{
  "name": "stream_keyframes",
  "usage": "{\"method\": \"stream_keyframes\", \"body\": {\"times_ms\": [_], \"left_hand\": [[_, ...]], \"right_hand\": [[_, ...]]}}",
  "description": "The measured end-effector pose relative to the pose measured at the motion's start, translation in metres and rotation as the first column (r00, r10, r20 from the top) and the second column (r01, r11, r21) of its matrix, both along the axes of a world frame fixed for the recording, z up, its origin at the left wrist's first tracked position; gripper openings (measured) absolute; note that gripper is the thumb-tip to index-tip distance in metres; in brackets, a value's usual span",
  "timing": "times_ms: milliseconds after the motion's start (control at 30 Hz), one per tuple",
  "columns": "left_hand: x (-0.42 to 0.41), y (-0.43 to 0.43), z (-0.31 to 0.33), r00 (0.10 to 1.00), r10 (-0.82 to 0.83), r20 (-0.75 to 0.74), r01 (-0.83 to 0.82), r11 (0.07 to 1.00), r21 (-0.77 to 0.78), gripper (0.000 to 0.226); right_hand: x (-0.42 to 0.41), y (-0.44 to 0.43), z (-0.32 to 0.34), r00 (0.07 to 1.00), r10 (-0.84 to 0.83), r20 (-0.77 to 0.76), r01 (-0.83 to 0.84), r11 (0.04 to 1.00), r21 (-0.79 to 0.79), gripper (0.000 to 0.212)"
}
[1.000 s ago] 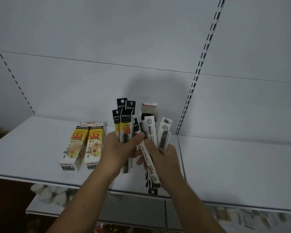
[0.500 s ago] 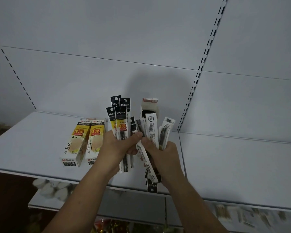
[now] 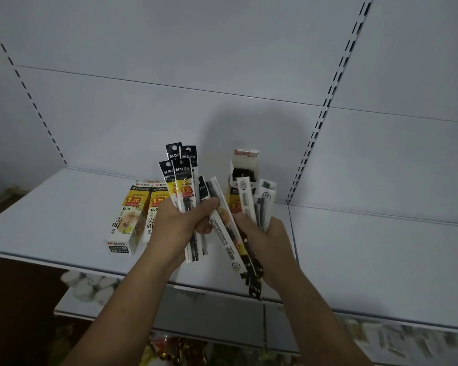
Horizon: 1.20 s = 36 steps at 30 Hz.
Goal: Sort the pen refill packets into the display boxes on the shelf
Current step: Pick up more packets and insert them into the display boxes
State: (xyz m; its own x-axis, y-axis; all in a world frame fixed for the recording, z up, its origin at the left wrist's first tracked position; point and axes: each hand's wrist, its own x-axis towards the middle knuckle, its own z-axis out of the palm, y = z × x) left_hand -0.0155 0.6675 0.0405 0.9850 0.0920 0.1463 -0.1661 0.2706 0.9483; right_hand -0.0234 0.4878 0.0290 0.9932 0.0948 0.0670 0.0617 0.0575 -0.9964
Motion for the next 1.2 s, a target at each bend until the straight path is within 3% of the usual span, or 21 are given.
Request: {"method": "stream_keyframes", "body": {"times_ms": [100, 333, 500, 667, 767, 867, 1000, 1100, 1200], "left_hand": [[0.001, 0.002, 0.001, 1.000, 0.026, 0.001, -0.026, 1.000, -0.008, 0.004], [0.004, 0.009, 0.002, 0.997, 0.072, -0.018, -0.072, 0.997, -0.003, 0.005], [0.005, 0.016, 0.005, 0.996, 0.088, -0.018, -0.089, 0.995, -0.055, 0.019], [0.000, 0.020, 0.011, 0.997, 0.068, -0.024, -0.069, 0.997, -0.040, 0.011], [-0.002, 0.021, 0.012, 0.999, 0.020, -0.038, -0.016, 0.995, 0.103, 0.014], [-0.003, 0.020, 0.009, 0.997, -0.025, -0.077, 0.041, 0.976, 0.214, 0.017], [-0.005, 0.017, 0.006, 0.987, -0.101, -0.125, 0.131, 0.955, 0.267, 0.028], [-0.005, 0.013, 0.003, 0.985, -0.105, -0.138, 0.143, 0.940, 0.309, 0.027], [-0.007, 0.005, 0.005, 0.985, -0.131, -0.110, 0.163, 0.914, 0.373, 0.031]], "right_hand": [[0.003, -0.011, -0.004, 0.986, 0.164, 0.004, -0.162, 0.979, -0.119, 0.041], [0.003, -0.027, -0.002, 0.986, 0.170, -0.003, -0.169, 0.980, -0.110, 0.013], [0.007, -0.047, 0.007, 0.983, 0.174, -0.048, -0.180, 0.966, -0.185, 0.011], [0.013, -0.069, 0.026, 0.966, 0.233, -0.109, -0.256, 0.846, -0.467, 0.013], [0.016, -0.074, 0.041, 0.952, 0.292, -0.090, -0.292, 0.787, -0.543, 0.013], [0.022, -0.073, 0.052, 0.956, 0.292, -0.012, -0.266, 0.853, -0.450, 0.006], [0.031, -0.061, 0.049, 0.985, 0.163, 0.049, -0.156, 0.979, -0.135, 0.009], [0.030, -0.038, 0.041, 0.999, 0.034, 0.039, -0.037, 0.997, 0.073, 0.014], [0.029, -0.021, 0.034, 0.997, -0.081, -0.015, 0.082, 0.989, 0.125, 0.022]]}}
